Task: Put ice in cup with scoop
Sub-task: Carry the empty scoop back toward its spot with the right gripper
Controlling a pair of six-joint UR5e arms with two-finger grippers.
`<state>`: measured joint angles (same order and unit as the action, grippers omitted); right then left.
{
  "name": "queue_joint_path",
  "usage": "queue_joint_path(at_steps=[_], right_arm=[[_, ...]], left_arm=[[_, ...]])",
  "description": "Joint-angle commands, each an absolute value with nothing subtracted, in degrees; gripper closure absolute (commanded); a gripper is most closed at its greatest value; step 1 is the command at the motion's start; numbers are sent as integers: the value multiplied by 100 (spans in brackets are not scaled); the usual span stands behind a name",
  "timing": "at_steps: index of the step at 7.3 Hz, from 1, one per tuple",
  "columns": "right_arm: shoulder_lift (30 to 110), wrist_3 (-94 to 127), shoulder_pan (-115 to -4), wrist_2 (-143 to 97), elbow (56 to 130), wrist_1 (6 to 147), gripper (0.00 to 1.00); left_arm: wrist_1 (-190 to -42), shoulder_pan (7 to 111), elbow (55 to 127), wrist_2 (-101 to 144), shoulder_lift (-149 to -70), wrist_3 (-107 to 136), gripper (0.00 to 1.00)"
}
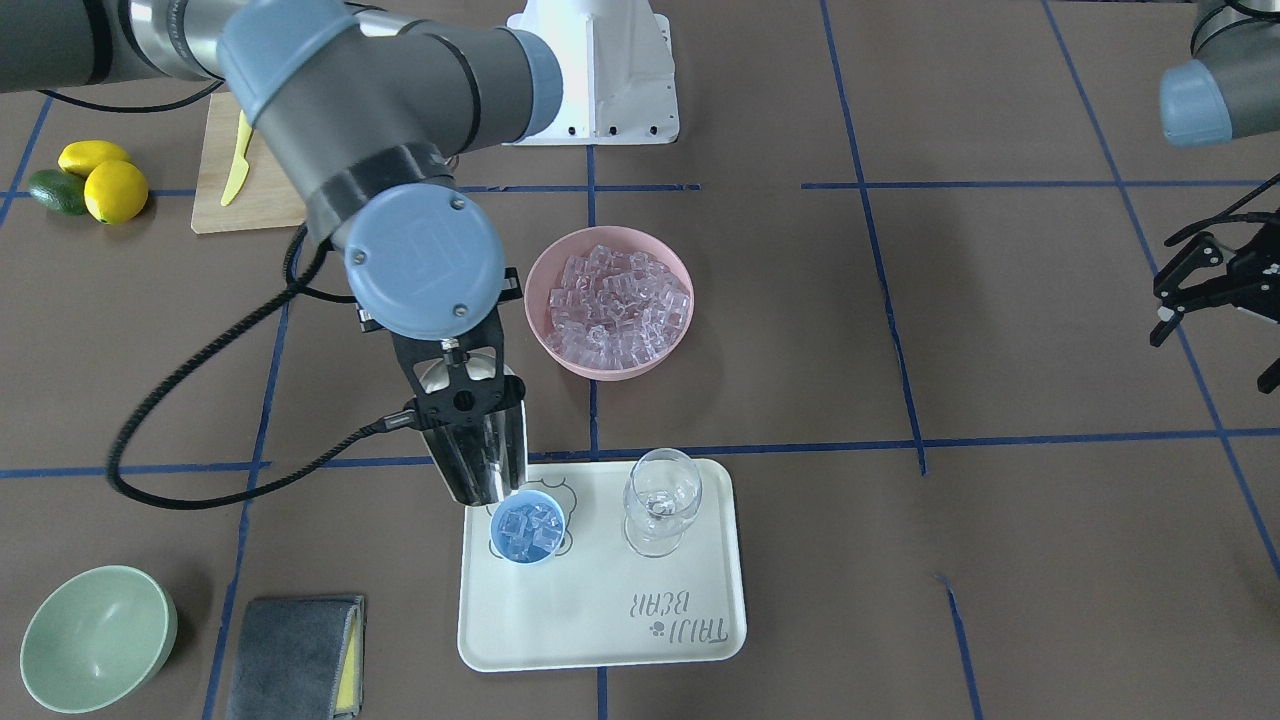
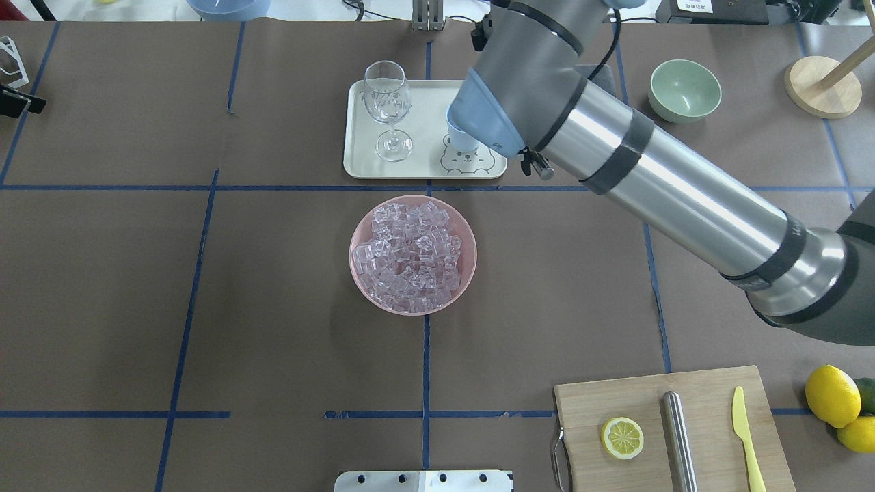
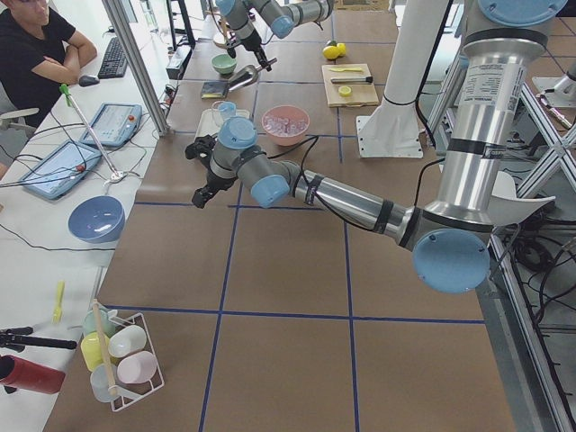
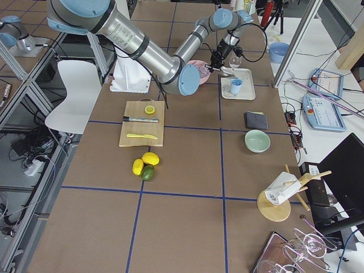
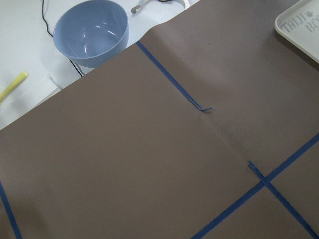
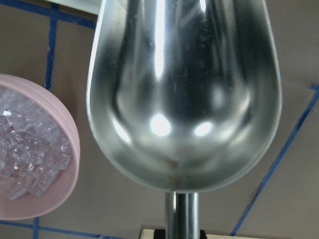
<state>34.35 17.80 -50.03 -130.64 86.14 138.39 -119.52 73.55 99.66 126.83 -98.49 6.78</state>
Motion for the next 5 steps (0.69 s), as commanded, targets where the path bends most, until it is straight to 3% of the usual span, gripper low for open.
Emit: queue_joint_path(at_steps=[1,3,5], right_arm=[[4653,1802,-5289,-13096,10285,13913,100],[5350,1793,-5640,-13052,11106,13887,100],[5790,1784,-6010,-13025,11476,13860,100]], left_arm=[[-11525,7418,9967,12683,-9765,677,0],[-11217,7619,9915,12674,-9528,685,0],[-10078,7918,9879,12622,-9536,686,0]])
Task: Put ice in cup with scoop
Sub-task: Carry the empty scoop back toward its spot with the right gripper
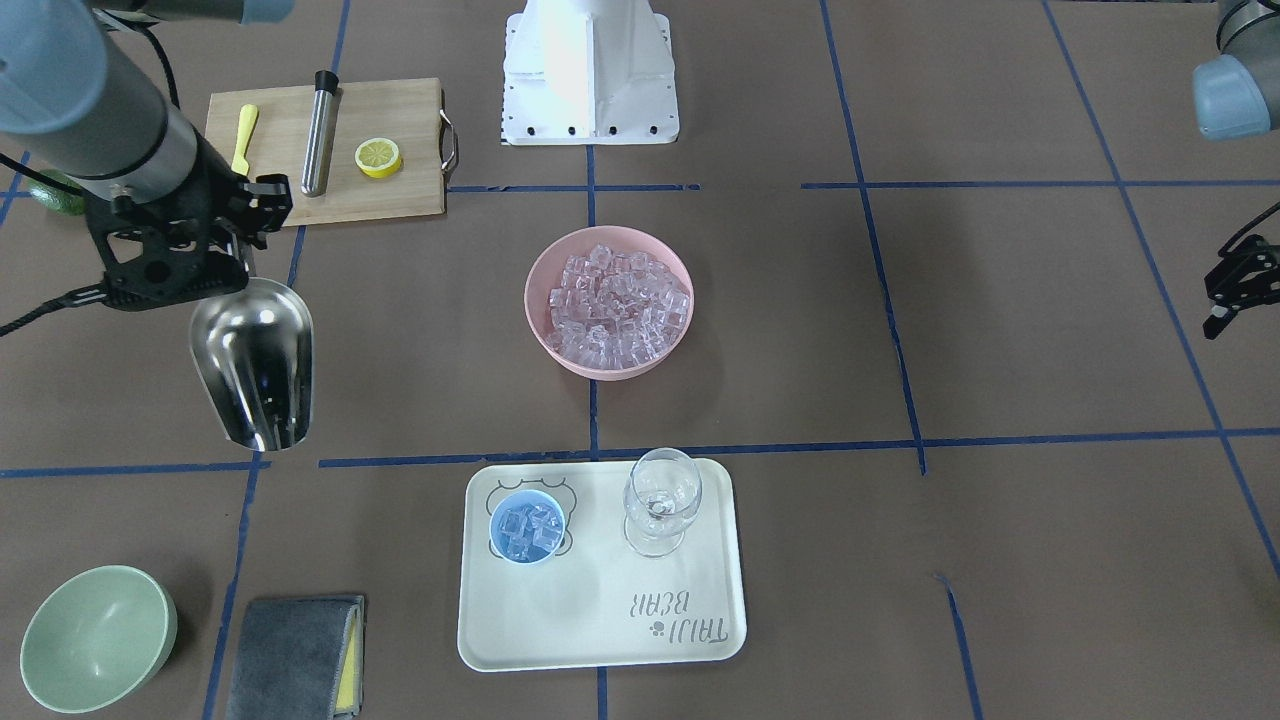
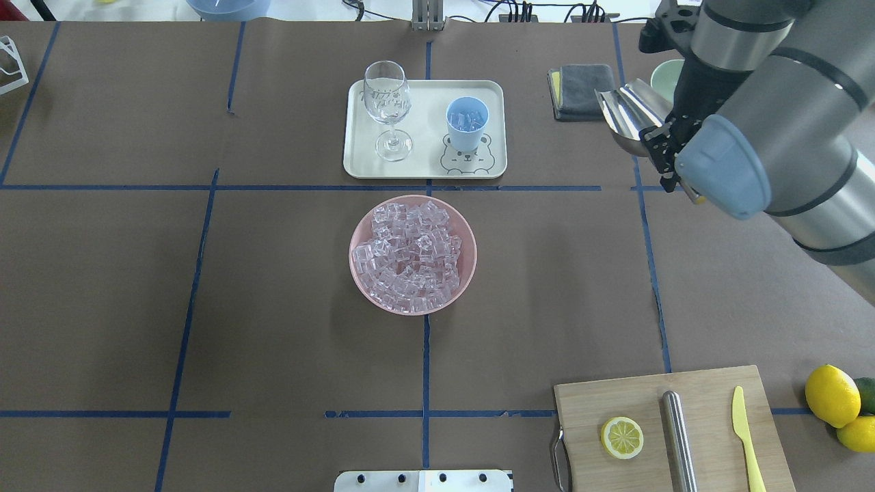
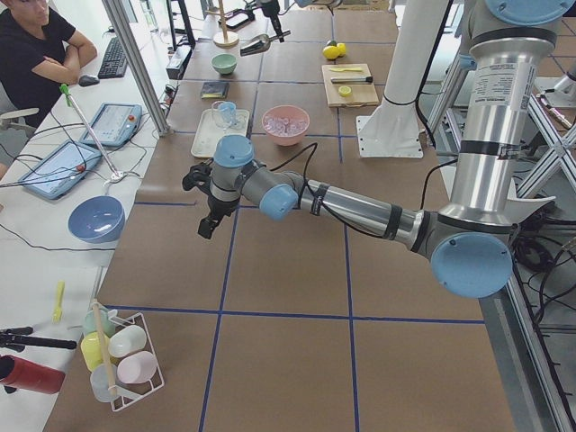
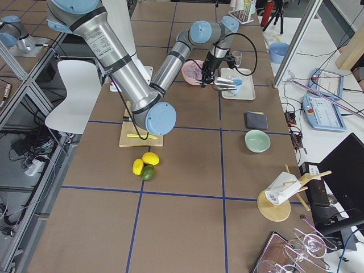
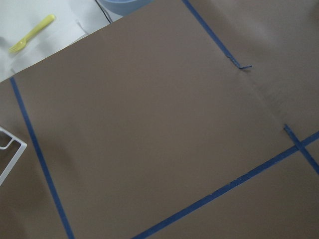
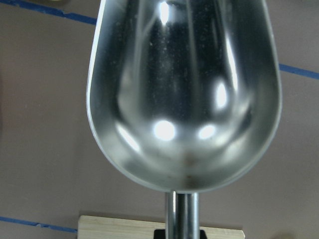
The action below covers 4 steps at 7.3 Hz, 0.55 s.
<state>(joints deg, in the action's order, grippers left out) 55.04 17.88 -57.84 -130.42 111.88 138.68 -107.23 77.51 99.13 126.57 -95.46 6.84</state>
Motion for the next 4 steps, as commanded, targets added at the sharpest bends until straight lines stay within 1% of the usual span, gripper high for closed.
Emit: queue_joint_path(at_steps=[1,2,4], right_arm=[[6062,1767,-6029,-13017,11487,13826,100],[6282,1732,-6038,-13017,11479,13825,100],[7482,1888,-6029,-13017,11505,12541,100]], left_arm=[[-9550,7997,9879,12630,-9527,686,0],[-9380,8007,9827,12630,-9527,677,0],[-9413,7989,9756,12639,-9387,677,0]])
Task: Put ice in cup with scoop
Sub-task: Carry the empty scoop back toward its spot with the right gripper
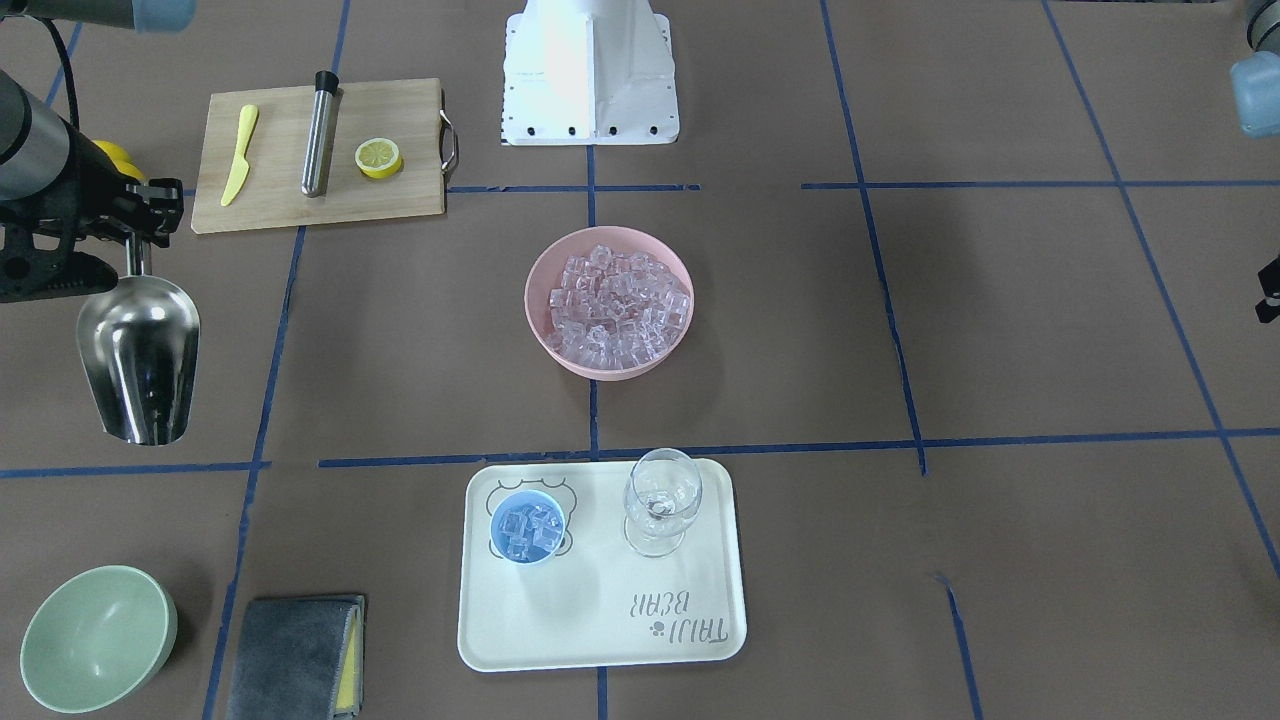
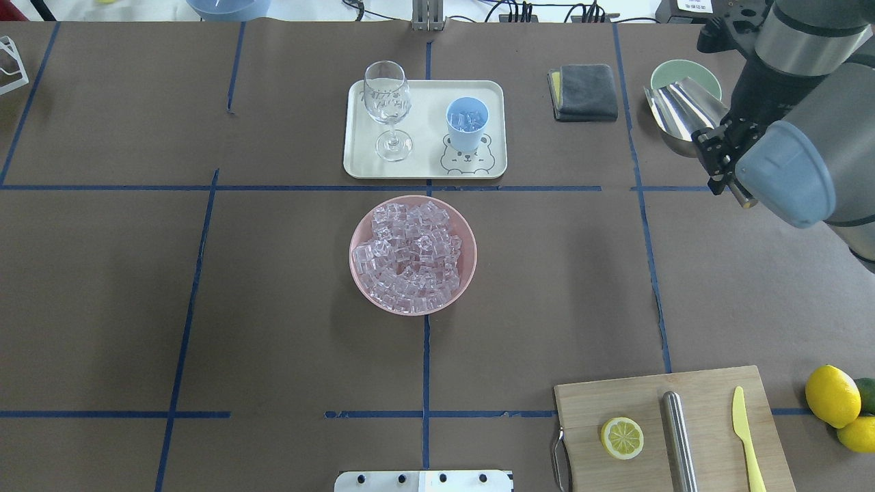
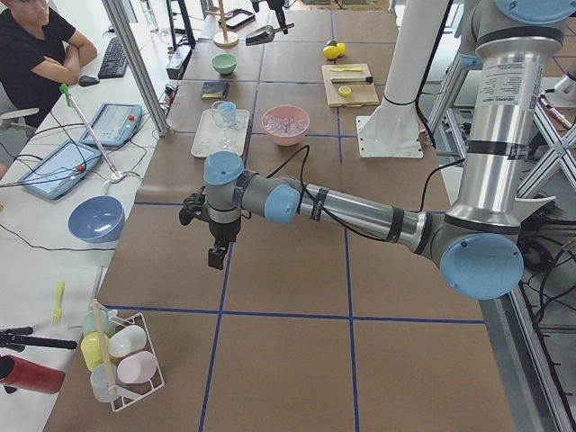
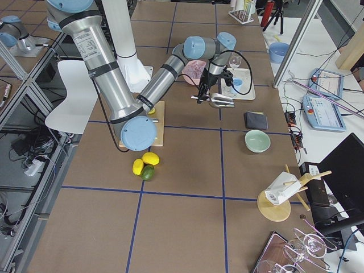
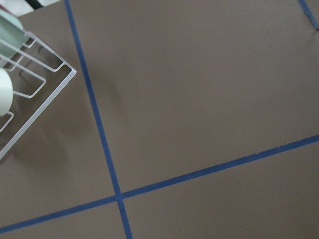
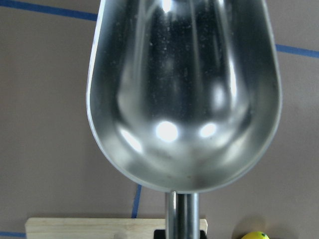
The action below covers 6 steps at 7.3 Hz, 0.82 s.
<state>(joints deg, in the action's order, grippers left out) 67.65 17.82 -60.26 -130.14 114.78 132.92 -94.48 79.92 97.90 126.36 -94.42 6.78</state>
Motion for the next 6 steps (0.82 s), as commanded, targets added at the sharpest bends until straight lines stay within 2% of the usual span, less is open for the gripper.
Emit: queue_joint_path(at_steps=[1,4,6], right_arm=[[8036,2020,-6021,-12999,11496,11881,100],[9198,2992,-5602,-12973,11487,10080,100],[9614,3925,-5266,-12806,11252,8777,100]], left_arm=[[-9404,7989,9756,12647,-9378,677,0],[-9422,7989,9765,12639,-9378,668,0],[-9422,7980,9756,12630,-9387,668,0]])
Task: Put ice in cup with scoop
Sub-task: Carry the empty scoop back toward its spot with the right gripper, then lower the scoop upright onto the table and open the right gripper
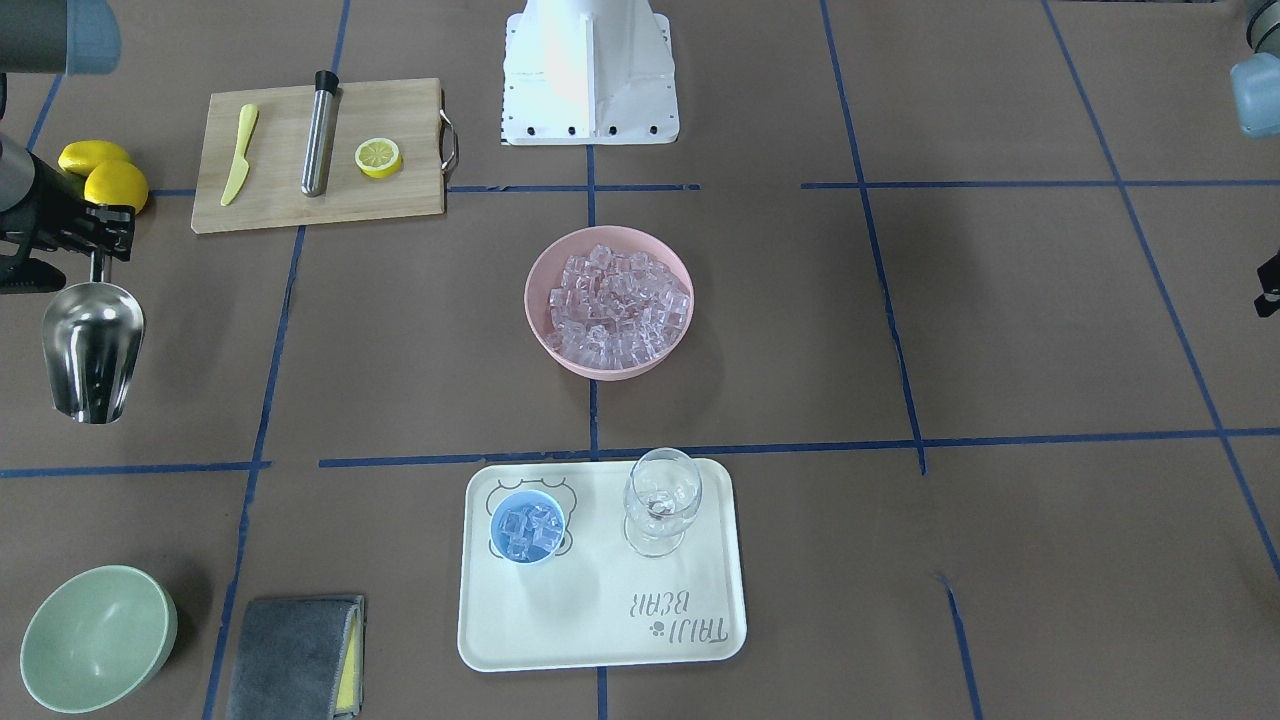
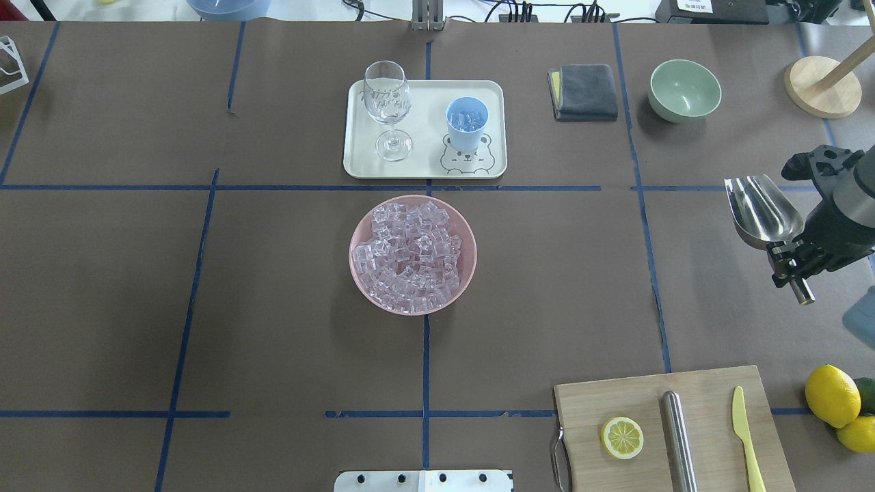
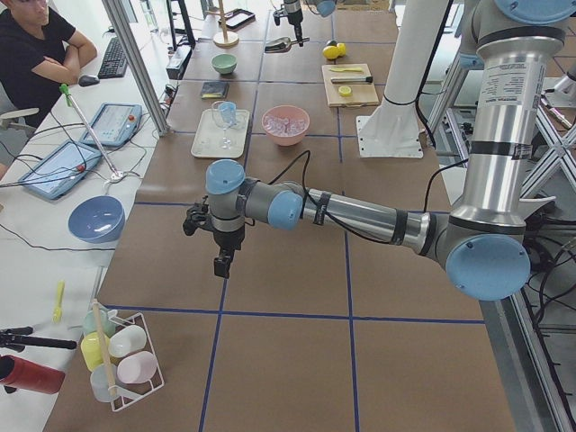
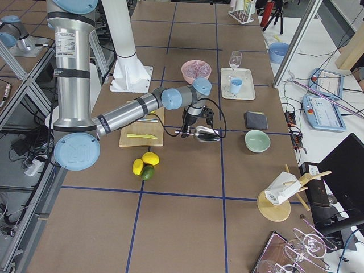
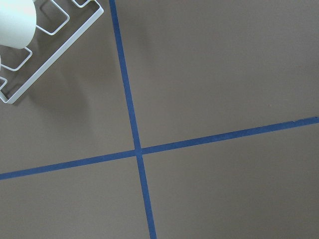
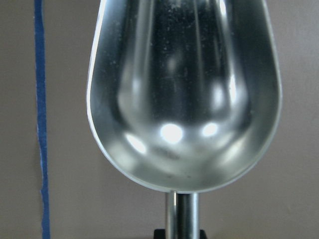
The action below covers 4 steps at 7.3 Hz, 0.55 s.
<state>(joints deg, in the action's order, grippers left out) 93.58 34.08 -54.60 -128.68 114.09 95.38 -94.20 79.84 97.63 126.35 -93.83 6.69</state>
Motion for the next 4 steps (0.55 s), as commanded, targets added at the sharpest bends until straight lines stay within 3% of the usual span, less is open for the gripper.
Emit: queue_joint_path(at_steps=[1,4], right_arm=[[9720,3929,-5230,-12814,11128,8537,100],[9642,3973,-5002,-12850,10917,8517,100]], left_arm=[[-9413,7980,9756,12630,-9387,668,0],[-9422,7980,9756,12621,-9404,668,0]])
